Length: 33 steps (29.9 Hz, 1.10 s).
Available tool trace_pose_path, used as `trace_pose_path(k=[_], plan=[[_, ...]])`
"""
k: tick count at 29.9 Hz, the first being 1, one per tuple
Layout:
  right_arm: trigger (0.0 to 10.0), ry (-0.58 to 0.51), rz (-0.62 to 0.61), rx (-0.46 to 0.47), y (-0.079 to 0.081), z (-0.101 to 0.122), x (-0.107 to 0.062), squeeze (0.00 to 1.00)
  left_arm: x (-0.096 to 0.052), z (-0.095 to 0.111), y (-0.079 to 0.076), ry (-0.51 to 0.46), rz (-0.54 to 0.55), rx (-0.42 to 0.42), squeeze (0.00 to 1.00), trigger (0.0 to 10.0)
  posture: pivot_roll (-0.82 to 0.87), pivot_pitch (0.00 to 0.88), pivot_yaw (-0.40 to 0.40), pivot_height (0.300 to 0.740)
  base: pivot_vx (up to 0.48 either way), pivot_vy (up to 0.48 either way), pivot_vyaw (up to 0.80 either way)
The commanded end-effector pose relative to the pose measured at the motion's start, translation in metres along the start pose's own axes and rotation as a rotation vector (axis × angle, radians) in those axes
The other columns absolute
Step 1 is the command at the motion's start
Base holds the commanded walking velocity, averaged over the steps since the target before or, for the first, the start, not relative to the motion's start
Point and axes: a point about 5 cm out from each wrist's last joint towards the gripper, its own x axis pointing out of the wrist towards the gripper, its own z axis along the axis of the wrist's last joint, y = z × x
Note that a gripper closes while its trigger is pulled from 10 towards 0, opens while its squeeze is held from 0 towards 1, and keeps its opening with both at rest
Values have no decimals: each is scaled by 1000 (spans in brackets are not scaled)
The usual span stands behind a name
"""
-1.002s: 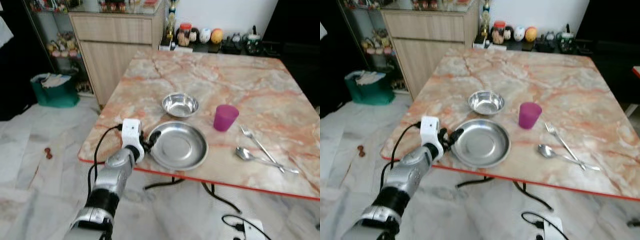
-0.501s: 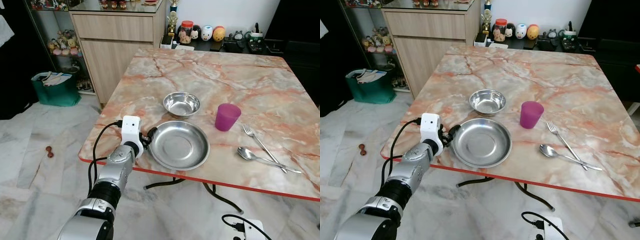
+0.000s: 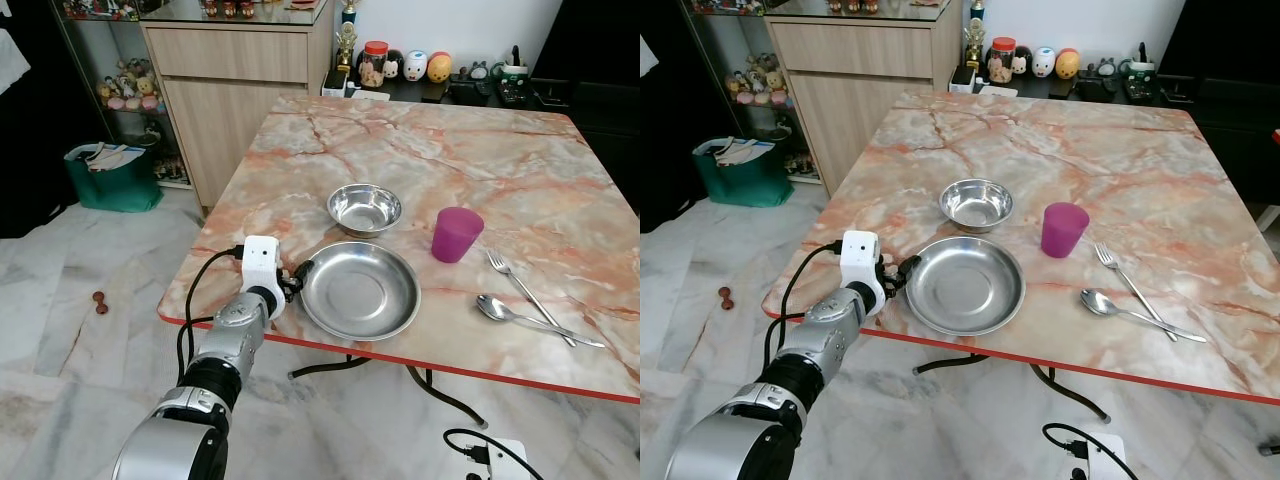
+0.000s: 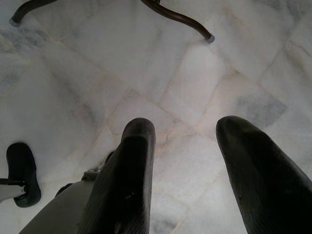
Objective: Setting the table
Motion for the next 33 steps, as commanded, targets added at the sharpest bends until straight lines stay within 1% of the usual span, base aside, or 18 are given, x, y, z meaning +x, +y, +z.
trace_pose_path(k=[1,4,7,10,14,17,20,23,27,30,31,33], plan=[[10000,2,-1,3,-1,-1,0,0,1,0,-1,4,-20,54,0,10000,61,0,-8,740,0,0,0],[10000,2,2,-1,-1,-1,0,0,1,-1,-1,9,-22,61,0,10000,62,0,-10,740,0,0,0],[10000,4,6,-6,-1,-1,0,0,0,-5,-2,26,-36,97,0,10000,65,0,-11,740,0,0,0],[10000,4,7,-8,0,-1,0,0,0,-6,-3,28,-45,103,0,10000,63,0,-10,740,0,0,0],[10000,4,9,-8,0,-1,0,0,0,-9,-5,55,-54,131,0,10000,61,0,-7,740,0,0,0],[10000,4,10,-8,0,-1,0,0,0,-10,-6,60,-57,128,0,10000,62,0,-5,740,0,0,0],[10000,5,10,-7,0,-1,0,0,1,-10,-5,82,-58,155,0,10000,63,0,-6,740,0,0,0],[10000,5,10,-7,0,-1,0,0,1,-9,-6,84,-62,163,0,10000,68,0,-7,740,0,0,0],[10000,5,10,-4,0,-1,0,0,3,-4,-4,99,-59,220,0,10000,73,0,-6,740,0,0,0],[10000,5,11,-4,1,-1,0,0,3,-1,-4,101,-63,238,0,10000,78,0,-7,740,0,0,0],[10000,5,11,-4,1,0,0,0,4,2,-4,102,-70,248,0,4078,82,0,-6,740,0,0,0],[10000,5,12,-4,1,0,0,0,4,3,-4,103,-72,255,0,4078,82,0,-6,740,0,0,0]])
